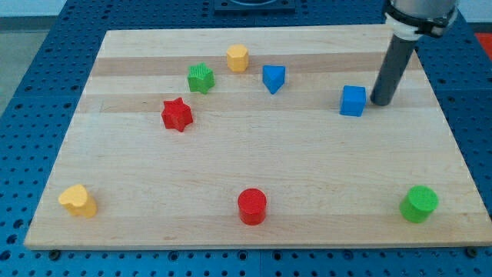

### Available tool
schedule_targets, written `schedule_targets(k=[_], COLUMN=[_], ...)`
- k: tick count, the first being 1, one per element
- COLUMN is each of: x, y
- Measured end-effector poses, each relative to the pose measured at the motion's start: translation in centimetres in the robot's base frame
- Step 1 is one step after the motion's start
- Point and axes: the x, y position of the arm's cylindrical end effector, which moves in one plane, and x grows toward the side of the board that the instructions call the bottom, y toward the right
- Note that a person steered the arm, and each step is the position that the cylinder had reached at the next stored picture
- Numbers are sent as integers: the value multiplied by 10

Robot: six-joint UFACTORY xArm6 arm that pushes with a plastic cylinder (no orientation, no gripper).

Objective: Push the blue cube to the left and down

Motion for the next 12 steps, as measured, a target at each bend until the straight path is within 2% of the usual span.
schedule_targets(k=[5, 7, 8, 12], x=[-1, 4, 4, 17], y=[-77, -22, -22, -95])
